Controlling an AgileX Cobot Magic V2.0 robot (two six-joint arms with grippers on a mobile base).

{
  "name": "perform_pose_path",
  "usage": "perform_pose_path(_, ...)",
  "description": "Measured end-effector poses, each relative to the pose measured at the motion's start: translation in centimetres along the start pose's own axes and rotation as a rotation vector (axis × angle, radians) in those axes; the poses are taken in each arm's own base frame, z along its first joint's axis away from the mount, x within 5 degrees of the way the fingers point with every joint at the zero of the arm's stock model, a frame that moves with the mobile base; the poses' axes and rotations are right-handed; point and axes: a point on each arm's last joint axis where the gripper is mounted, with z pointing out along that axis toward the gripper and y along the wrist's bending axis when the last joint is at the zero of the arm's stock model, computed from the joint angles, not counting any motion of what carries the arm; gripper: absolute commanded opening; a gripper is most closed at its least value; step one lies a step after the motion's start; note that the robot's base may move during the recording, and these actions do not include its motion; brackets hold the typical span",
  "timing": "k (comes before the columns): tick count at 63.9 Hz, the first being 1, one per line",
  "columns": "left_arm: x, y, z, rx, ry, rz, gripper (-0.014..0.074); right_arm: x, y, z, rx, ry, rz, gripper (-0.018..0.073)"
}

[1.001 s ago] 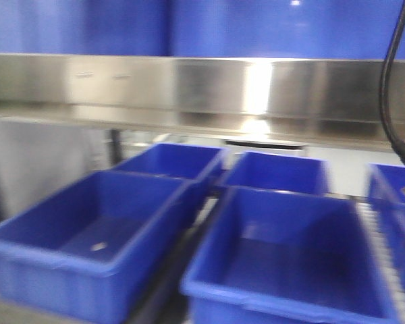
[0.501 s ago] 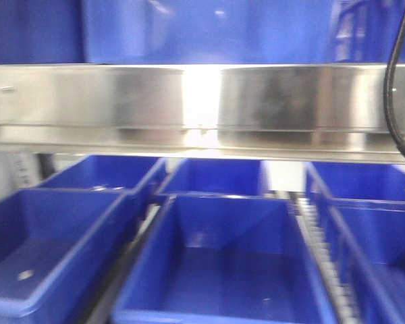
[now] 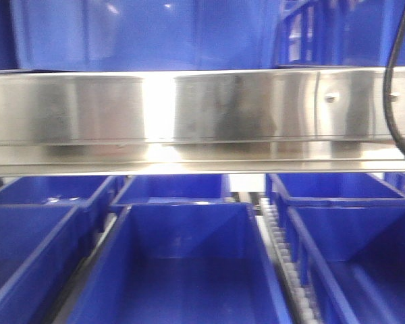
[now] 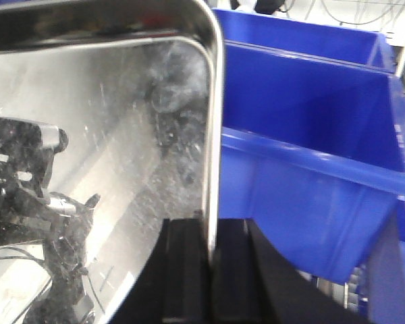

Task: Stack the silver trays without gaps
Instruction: 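Hold the silver tray above the shelf with both grippers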

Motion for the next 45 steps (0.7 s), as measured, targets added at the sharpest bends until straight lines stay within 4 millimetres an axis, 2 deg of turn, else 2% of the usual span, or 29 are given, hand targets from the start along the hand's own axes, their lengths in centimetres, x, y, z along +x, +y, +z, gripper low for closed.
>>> perform_pose_path(45,0.0,0.0,0.0,0.0,0.0,0.0,-0.0017,0.0,0.0,0.0,0.0,0.0,0.0,-0.0075)
